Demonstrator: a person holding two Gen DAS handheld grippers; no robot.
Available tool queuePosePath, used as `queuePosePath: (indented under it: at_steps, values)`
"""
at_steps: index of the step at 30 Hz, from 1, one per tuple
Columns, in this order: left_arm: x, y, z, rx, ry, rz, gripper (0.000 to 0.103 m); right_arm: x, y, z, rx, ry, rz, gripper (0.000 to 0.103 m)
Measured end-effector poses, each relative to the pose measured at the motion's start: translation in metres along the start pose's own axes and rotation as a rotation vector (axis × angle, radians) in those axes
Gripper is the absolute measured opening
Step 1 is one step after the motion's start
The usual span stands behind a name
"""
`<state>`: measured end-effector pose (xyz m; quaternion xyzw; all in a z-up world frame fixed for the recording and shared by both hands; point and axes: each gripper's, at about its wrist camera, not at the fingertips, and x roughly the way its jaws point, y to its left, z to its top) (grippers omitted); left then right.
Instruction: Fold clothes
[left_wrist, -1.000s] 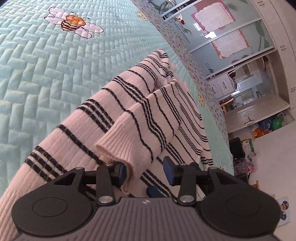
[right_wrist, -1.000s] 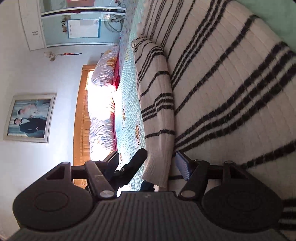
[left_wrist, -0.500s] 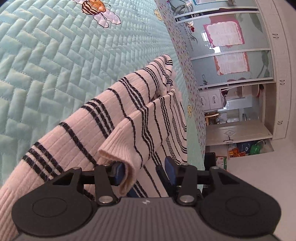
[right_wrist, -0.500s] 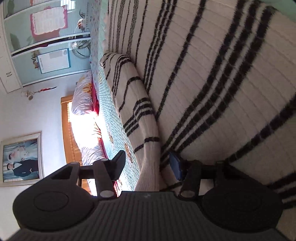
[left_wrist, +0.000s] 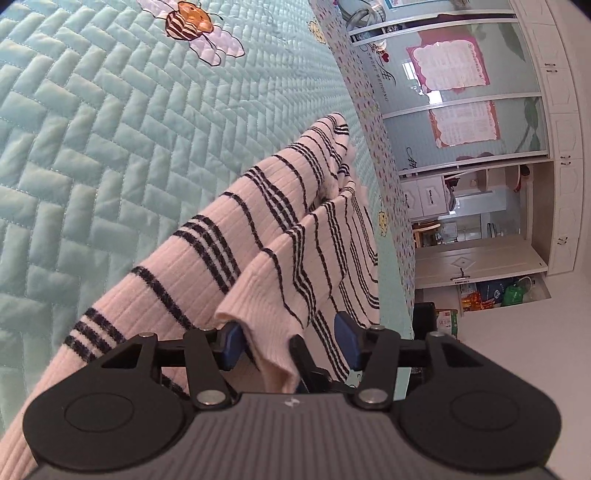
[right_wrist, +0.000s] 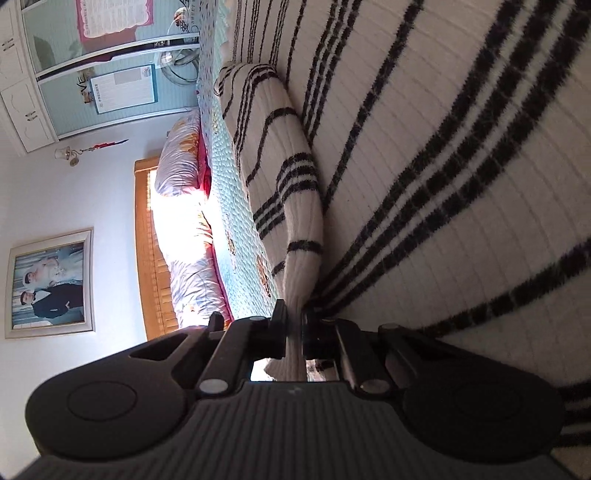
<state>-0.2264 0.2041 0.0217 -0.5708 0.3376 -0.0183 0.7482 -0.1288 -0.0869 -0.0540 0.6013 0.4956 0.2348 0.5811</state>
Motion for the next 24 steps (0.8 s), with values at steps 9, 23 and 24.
queuePosePath:
  at_steps: [9,23,24]
  values:
    - [0.009,-0.001,0.010,0.028,0.042,0.017,0.056,-0.011,-0.010,0.010,0.078,0.043,0.046,0.007]
    - [-0.008,-0.044,0.008,0.317,0.100,0.062,0.003,-0.024,0.014,0.000,-0.034,0.065,0.056,0.007]
    - [-0.012,-0.046,0.006,0.326,0.102,0.061,0.003,-0.025,0.017,-0.002,-0.045,0.070,0.055,0.007]
